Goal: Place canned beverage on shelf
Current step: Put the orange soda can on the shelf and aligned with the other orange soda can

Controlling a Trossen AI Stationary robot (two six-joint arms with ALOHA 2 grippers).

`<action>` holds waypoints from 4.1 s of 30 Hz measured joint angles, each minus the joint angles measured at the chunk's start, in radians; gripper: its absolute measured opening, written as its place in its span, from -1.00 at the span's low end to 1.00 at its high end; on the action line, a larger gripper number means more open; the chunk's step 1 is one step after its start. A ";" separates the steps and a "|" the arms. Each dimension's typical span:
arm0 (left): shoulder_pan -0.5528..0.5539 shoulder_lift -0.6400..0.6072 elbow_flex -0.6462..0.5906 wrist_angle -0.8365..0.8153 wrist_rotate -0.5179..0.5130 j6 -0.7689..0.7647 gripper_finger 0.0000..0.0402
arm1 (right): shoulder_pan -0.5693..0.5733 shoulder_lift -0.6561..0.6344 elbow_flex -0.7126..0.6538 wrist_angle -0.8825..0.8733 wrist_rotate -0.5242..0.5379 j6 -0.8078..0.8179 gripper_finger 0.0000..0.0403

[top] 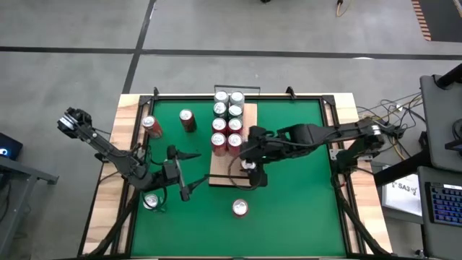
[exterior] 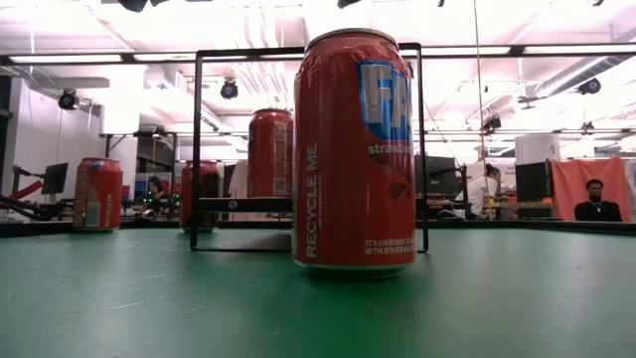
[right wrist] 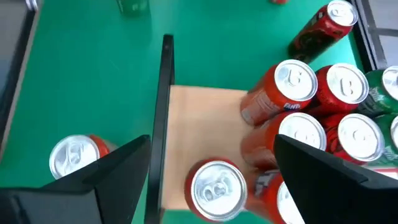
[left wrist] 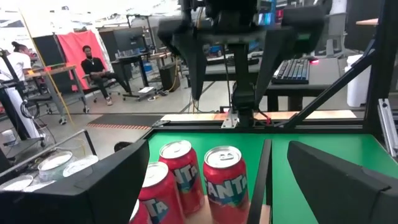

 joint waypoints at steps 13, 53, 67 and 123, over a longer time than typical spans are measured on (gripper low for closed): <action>-0.001 -0.019 0.000 -0.004 -0.034 0.130 0.82 | 0.000 -0.390 -0.635 0.556 0.000 0.212 0.62; 0.132 -0.104 0.000 -0.112 0.091 0.496 -0.98 | 0.013 -0.306 -0.725 0.366 0.070 0.649 -0.96; 0.133 -0.215 -0.011 -0.294 0.211 0.435 -1.00 | 0.013 -0.184 -0.586 0.338 0.071 0.621 -0.96; 0.133 -0.311 -0.060 -0.342 0.201 0.417 -1.00 | -0.023 0.005 -0.332 0.376 0.247 0.472 -0.96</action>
